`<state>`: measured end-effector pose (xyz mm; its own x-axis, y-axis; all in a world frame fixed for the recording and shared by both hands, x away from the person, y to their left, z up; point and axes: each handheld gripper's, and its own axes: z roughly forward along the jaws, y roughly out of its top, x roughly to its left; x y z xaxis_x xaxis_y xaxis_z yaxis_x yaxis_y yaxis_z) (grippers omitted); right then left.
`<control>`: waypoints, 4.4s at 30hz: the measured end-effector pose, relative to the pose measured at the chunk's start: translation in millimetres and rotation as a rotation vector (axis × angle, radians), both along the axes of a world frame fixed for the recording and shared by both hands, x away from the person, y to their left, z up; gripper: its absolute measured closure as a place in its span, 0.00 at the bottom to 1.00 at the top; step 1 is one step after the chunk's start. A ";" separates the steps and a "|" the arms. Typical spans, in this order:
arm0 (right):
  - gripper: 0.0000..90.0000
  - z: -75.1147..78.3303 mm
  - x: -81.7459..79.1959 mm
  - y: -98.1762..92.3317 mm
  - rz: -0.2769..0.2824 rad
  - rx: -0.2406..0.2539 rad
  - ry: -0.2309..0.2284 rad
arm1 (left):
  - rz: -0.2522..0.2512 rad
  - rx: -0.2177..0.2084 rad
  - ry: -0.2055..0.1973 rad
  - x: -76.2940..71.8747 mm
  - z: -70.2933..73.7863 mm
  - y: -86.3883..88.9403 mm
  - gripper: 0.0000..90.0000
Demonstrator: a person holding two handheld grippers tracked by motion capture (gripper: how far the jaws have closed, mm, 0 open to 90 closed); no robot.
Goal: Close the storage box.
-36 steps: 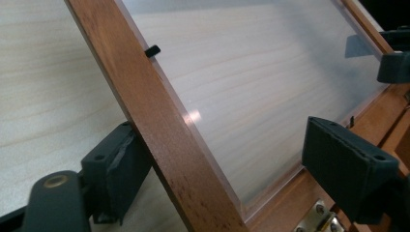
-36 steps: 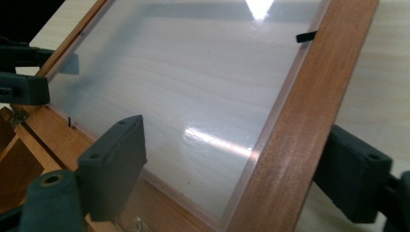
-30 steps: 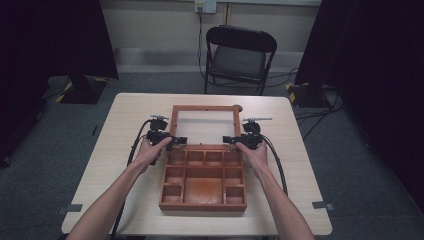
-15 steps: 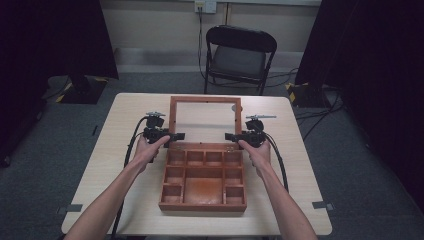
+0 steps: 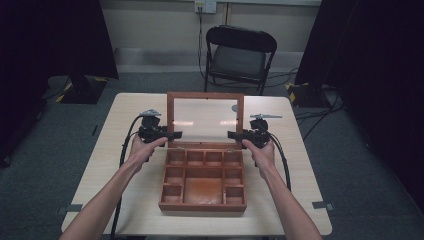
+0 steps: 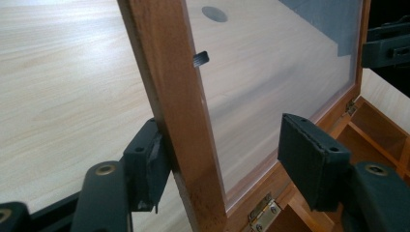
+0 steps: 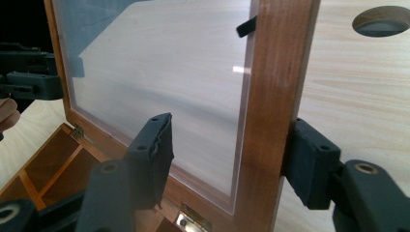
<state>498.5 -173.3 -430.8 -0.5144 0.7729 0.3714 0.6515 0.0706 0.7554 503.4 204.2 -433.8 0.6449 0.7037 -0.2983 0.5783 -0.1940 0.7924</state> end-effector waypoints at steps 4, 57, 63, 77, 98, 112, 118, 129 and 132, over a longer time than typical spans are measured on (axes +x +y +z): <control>0.50 1.8 -4.1 -0.6 -0.017 0.002 -0.012 | 0.008 -0.008 -0.014 -3.7 2.0 1.8 0.46; 0.42 34.8 -51.9 -5.6 0.029 0.017 -0.074 | -0.043 -0.037 -0.077 -46.8 29.1 9.9 0.54; 0.41 36.6 -55.9 -8.7 0.026 0.031 -0.067 | -0.022 -0.043 -0.110 -55.1 33.6 10.6 0.52; 0.40 36.8 -64.8 -12.0 0.034 0.028 -0.064 | -0.061 -0.018 -0.130 -64.0 37.2 13.1 0.54; 0.31 36.9 -82.6 -30.8 0.049 -0.008 -0.040 | -0.040 -0.036 -0.089 -69.8 35.4 14.2 0.41; 0.47 39.7 -87.2 -50.5 -0.014 -0.072 -0.033 | -0.028 -0.007 -0.088 -74.2 37.4 13.3 0.28; 0.52 49.4 -81.0 -48.0 -0.015 -0.070 -0.044 | -0.022 0.008 -0.079 -78.5 35.4 12.9 0.21; 0.57 79.8 -70.0 -39.6 0.049 0.002 -0.105 | -0.051 0.032 -0.073 -87.7 28.9 11.5 0.17; 0.60 90.8 -72.3 -30.8 0.113 0.014 -0.108 | -0.055 0.049 -0.092 -91.9 27.3 10.4 0.18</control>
<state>426.2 -204.2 -339.9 -0.6353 0.7031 0.3193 0.5547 0.1278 0.8222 411.5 214.7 -406.5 0.7063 0.6785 -0.2020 0.4905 -0.2632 0.8307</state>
